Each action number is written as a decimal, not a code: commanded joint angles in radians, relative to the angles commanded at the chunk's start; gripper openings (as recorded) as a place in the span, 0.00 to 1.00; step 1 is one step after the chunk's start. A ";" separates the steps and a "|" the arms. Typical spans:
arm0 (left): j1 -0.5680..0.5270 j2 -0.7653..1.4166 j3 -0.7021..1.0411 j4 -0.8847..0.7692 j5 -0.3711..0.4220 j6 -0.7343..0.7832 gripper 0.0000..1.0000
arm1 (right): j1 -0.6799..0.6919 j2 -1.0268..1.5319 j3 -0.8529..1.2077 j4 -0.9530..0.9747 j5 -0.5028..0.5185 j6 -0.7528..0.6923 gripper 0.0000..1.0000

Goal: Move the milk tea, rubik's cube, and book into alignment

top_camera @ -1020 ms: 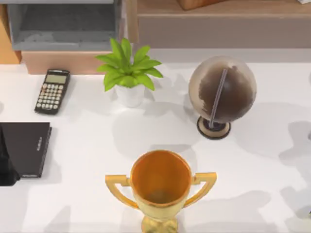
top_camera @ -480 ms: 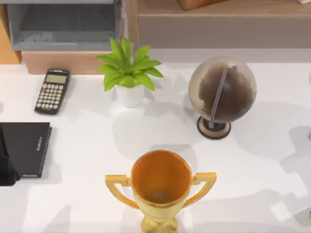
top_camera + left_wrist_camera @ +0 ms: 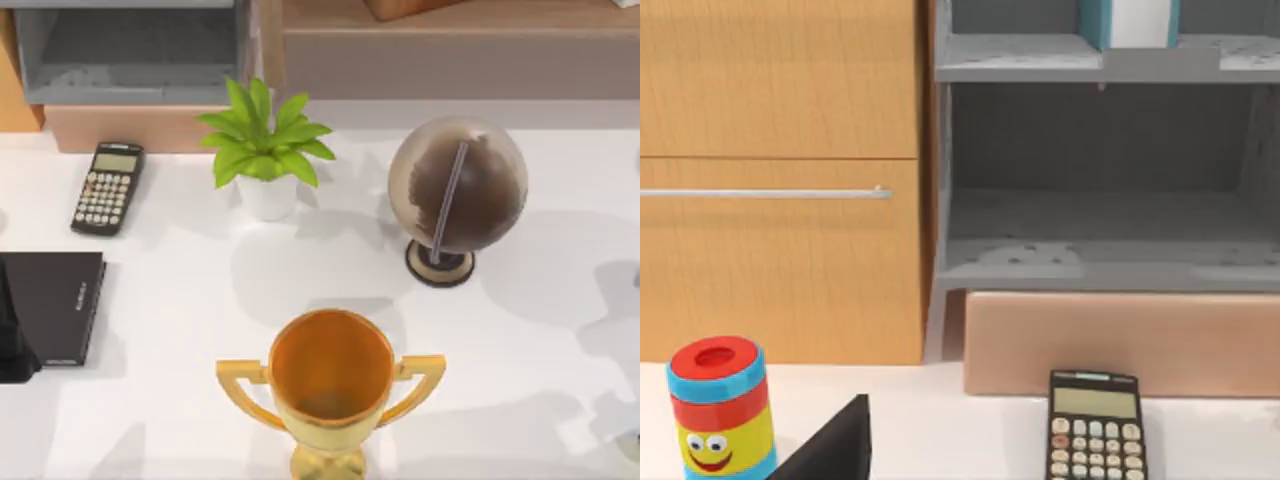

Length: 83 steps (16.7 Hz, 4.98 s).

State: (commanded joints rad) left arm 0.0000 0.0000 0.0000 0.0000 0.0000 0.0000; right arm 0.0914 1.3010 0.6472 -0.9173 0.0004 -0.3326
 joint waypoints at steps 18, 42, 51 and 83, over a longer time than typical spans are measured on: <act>0.000 0.000 0.000 0.000 0.000 0.000 1.00 | -0.002 -0.026 0.057 -0.090 0.001 -0.001 0.00; 0.000 0.000 0.000 0.000 0.000 0.000 1.00 | 0.224 0.219 0.691 0.856 0.312 0.268 0.00; 0.000 0.000 0.000 0.000 0.000 0.000 1.00 | 0.275 0.265 0.814 1.019 0.395 0.349 0.00; 0.000 0.000 0.000 0.000 0.000 0.000 1.00 | 0.191 0.649 1.268 0.949 0.315 0.347 0.90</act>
State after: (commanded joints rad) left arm 0.0000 0.0000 0.0000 0.0000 0.0000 0.0000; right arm 0.2827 1.9500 1.9148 0.0315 0.3154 0.0143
